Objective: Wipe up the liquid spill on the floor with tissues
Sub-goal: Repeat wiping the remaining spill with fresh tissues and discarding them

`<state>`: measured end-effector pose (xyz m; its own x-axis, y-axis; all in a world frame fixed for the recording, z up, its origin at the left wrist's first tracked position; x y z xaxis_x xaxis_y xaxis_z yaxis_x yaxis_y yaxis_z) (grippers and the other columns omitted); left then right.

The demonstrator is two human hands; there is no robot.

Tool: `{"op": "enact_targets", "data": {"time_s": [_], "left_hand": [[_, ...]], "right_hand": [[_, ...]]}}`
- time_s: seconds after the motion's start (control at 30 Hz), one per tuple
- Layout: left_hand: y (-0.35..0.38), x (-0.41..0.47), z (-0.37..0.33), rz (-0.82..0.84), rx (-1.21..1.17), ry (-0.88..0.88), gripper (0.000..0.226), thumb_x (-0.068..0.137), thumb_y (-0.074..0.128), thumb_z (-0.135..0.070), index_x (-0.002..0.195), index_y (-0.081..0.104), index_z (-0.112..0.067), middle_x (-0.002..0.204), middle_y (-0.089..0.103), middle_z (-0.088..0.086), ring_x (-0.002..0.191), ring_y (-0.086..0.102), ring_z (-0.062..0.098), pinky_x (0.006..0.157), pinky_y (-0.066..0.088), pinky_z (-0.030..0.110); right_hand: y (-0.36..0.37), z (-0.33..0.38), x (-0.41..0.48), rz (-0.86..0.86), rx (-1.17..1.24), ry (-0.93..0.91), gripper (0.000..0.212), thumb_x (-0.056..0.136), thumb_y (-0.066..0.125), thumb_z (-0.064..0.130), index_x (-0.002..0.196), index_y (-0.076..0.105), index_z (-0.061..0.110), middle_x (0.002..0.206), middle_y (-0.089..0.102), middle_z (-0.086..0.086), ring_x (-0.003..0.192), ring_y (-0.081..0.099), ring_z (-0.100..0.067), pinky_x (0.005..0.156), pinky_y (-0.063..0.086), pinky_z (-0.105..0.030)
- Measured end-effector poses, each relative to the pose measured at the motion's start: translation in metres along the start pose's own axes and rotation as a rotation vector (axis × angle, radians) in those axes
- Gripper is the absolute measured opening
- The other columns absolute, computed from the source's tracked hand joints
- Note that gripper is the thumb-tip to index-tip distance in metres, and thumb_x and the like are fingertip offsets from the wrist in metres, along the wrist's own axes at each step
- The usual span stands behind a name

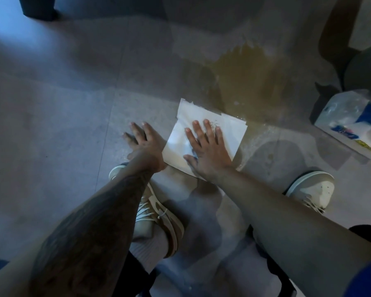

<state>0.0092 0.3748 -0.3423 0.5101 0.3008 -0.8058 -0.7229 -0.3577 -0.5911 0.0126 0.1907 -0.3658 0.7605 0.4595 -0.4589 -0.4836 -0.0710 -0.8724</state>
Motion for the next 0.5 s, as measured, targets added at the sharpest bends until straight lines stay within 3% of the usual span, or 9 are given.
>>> {"op": "enact_targets", "data": {"time_s": [0.1,0.3,0.5], "left_hand": [[0.004,0.005,0.0,-0.009,0.047,0.028,0.153,0.062,0.092,-0.045,0.154,-0.026,-0.011,0.157,-0.038,0.021,0.142,-0.033,0.05,0.113,0.014,0.071],[0.003,0.0,-0.004,-0.068,0.005,0.003,0.141,0.07,0.09,-0.034,0.155,-0.021,-0.015,0.16,-0.032,0.019,0.146,-0.023,0.05,0.11,0.03,0.067],[0.001,-0.002,-0.003,-0.028,0.014,0.013,0.149,0.066,0.093,-0.038,0.154,-0.025,-0.013,0.159,-0.034,0.02,0.145,-0.024,0.052,0.11,0.029,0.068]], "right_hand": [[0.004,-0.007,-0.01,0.0,-0.008,-0.019,0.078,0.097,0.025,0.063,0.159,0.001,0.022,0.167,-0.01,-0.008,0.152,-0.012,-0.036,0.121,0.001,-0.056],[0.017,-0.026,-0.034,0.025,-0.039,-0.034,0.074,0.098,0.026,0.061,0.159,0.006,0.024,0.167,-0.003,-0.007,0.153,-0.007,-0.036,0.121,0.003,-0.056],[0.024,-0.046,-0.057,0.053,-0.08,-0.036,0.072,0.1,0.024,0.059,0.159,0.0,0.025,0.167,-0.008,-0.006,0.152,-0.01,-0.035,0.122,0.005,-0.056]]}}
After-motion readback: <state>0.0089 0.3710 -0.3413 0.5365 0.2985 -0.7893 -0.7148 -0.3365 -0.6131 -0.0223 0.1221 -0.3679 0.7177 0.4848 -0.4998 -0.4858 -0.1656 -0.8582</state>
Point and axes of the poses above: each hand's wrist, its own x-axis towards the middle knuckle, its own y-axis out of the palm, z = x × y, the point moved 5 cm from there along x, towards the middle knuckle
